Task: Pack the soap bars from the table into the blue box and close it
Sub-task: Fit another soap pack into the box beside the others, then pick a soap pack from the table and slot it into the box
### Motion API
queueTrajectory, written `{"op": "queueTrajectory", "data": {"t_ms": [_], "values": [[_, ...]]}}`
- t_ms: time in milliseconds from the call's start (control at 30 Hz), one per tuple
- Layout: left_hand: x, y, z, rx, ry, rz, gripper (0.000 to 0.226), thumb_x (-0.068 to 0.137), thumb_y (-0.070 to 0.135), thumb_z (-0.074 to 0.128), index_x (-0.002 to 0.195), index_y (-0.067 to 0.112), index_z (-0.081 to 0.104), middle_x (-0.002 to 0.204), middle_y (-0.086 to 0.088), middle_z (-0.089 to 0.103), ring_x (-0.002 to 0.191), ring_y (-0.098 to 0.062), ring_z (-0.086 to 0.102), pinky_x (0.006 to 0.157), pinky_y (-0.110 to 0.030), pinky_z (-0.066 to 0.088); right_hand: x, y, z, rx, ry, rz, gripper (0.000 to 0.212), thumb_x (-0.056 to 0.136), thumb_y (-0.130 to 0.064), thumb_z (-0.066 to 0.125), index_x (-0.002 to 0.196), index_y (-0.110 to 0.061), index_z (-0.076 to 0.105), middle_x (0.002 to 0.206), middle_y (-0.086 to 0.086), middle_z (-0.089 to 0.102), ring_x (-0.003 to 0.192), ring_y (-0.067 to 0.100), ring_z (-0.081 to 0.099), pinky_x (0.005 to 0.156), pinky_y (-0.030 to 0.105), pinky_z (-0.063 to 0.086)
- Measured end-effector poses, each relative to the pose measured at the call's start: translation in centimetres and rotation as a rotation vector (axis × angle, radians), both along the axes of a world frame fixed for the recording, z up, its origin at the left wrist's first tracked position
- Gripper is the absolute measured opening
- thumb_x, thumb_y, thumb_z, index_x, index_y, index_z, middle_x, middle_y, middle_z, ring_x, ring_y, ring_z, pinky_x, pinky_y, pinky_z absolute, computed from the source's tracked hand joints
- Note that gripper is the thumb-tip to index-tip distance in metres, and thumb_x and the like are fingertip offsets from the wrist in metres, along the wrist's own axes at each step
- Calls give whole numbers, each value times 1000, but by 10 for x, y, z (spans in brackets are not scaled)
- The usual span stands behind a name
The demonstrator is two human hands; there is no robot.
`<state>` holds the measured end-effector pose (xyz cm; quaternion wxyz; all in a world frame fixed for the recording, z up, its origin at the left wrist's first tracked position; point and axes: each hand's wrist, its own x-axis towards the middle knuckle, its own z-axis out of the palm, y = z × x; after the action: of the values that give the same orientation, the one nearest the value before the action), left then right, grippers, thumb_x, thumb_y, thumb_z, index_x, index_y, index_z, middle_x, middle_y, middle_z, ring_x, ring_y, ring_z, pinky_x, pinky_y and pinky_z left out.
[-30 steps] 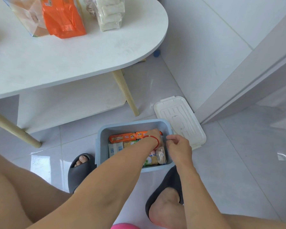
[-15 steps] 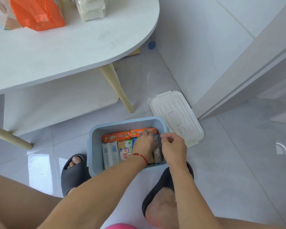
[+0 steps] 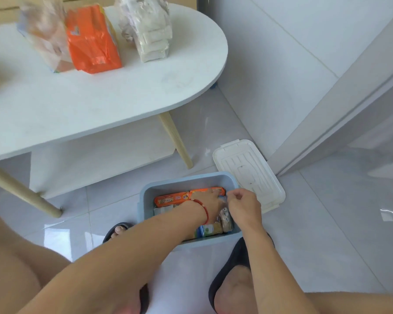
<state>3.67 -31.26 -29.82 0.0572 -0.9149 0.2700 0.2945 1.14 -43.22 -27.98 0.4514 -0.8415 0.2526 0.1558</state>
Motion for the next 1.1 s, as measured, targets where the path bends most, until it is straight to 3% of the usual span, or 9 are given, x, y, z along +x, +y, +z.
{"op": "queueTrajectory", "data": {"t_ms": [100, 267, 433, 500, 633, 733, 833, 1000, 1100], "values": [[5, 42, 51, -117, 58, -41, 51, 89, 9, 55, 136, 28, 56, 121, -5, 65, 102, -29, 65, 77, -39, 57, 5, 23, 29, 37, -108, 11, 18, 99, -18, 57, 101, -18, 75, 100, -2, 73, 98, 20, 69, 74, 28, 47], [23, 138, 157, 4, 4, -103, 36, 92, 18, 49, 122, 25, 67, 116, -2, 71, 106, -24, 69, 92, -39, 57, 18, 89, 109, 138, -392, 251, 24, 94, -10, 59, 99, -27, 75, 90, -11, 76, 86, 9, 73, 82, 31, 59], [18, 213, 283, -686, -342, 442, 35, 61, -3, 42, 65, 24, 64, 67, 6, 69, 60, -2, 63, 60, -24, 56, 55, 169, 198, 160, -740, 354, 21, 90, -12, 59, 98, -23, 75, 85, -8, 76, 79, 10, 69, 76, 32, 56], [14, 246, 288, -847, -605, 755, 39, 65, -12, 42, 66, 20, 65, 72, -1, 71, 68, -15, 65, 64, -28, 55, 75, 201, 218, 27, -823, 425, 26, 89, -13, 63, 114, -17, 70, 107, 1, 72, 97, 19, 66, 89, 37, 53], [16, 301, 276, -755, -919, 1133, 33, 80, -5, 48, 93, 12, 74, 96, -7, 75, 94, -28, 67, 79, -30, 52, 119, 258, 236, -362, -851, 615, 50, 89, -32, 67, 134, -14, 55, 131, 14, 52, 125, 36, 48, 103, 44, 44], [25, 317, 265, -765, -847, 1103, 51, 82, 2, 58, 131, 16, 64, 135, -6, 62, 127, -26, 56, 102, -30, 43, 149, 285, 237, -535, -709, 652, 64, 93, -54, 55, 141, -12, 47, 139, 17, 45, 134, 41, 39, 110, 47, 36], [44, 305, 255, -667, -739, 909, 81, 77, 0, 57, 151, 27, 42, 163, -3, 31, 150, -25, 28, 115, -37, 34, 165, 299, 227, -658, -631, 662, 68, 100, -52, 44, 151, -7, 34, 149, 23, 37, 141, 49, 32, 113, 53, 34], [67, 326, 250, -350, -968, 1278, 65, 76, 12, 55, 140, 19, 44, 151, -6, 39, 147, -31, 23, 118, -54, 21, 172, 295, 213, -767, -638, 747, 91, 97, -50, 59, 161, -6, 12, 165, 27, 12, 147, 52, 22, 120, 54, 28], [57, 353, 233, -222, -822, 1334, 33, 88, 29, 52, 118, 21, 62, 152, -6, 34, 150, -34, 11, 110, -58, 31, 177, 282, 223, -704, -575, 862, 93, 97, -55, 53, 163, -10, 5, 168, 25, -1, 152, 50, 11, 124, 54, 17]]}}
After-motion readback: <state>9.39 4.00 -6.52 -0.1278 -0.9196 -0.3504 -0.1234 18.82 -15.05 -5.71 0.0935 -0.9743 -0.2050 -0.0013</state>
